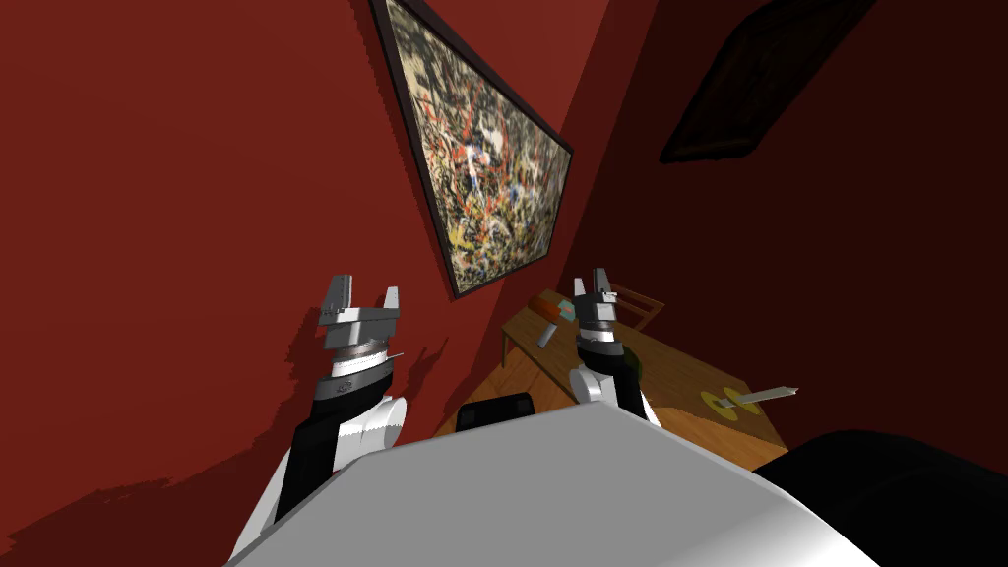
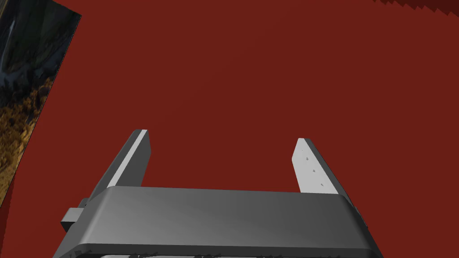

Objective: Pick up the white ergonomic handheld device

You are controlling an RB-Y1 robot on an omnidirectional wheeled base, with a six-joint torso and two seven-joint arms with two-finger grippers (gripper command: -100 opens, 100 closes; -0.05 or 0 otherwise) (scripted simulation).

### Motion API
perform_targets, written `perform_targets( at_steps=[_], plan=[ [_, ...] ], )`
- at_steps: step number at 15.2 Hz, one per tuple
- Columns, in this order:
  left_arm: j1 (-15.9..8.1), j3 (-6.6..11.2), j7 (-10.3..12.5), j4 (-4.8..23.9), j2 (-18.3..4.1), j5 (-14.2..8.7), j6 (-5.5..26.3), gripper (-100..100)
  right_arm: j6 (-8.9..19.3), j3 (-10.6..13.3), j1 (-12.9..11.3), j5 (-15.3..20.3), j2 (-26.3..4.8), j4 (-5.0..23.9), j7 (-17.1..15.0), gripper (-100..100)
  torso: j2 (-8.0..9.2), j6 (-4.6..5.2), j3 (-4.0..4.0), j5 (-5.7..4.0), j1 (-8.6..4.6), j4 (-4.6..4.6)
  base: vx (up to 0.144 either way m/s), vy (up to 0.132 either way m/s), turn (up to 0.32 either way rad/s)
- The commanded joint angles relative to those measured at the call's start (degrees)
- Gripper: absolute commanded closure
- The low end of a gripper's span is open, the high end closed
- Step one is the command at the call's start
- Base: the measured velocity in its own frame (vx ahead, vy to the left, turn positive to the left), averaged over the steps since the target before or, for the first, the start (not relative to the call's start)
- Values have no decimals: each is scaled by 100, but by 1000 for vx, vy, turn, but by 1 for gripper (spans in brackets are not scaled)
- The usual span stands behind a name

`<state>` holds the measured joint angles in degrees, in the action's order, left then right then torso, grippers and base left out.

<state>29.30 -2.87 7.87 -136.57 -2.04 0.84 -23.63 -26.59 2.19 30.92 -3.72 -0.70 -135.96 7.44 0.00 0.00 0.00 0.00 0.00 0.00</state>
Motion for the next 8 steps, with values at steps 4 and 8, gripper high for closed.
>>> perform_targets(
  at_steps=[4, 8],
  plan=[
    [-1, 0, 0, 0, 0, 0, 0, 0, -41, -390, -403, -347, -232, 451, 117, -100, 22, -1, 12, -5, -24, 4, -58, -46, 35],
    [0, 0, 0, 0, 0, 0, 0, 0, -76, -715, -736, -635, -353, 824, 215, -100, 10, 0, 6, -4, -16, 3, -24, -25, 23]
  ],
)
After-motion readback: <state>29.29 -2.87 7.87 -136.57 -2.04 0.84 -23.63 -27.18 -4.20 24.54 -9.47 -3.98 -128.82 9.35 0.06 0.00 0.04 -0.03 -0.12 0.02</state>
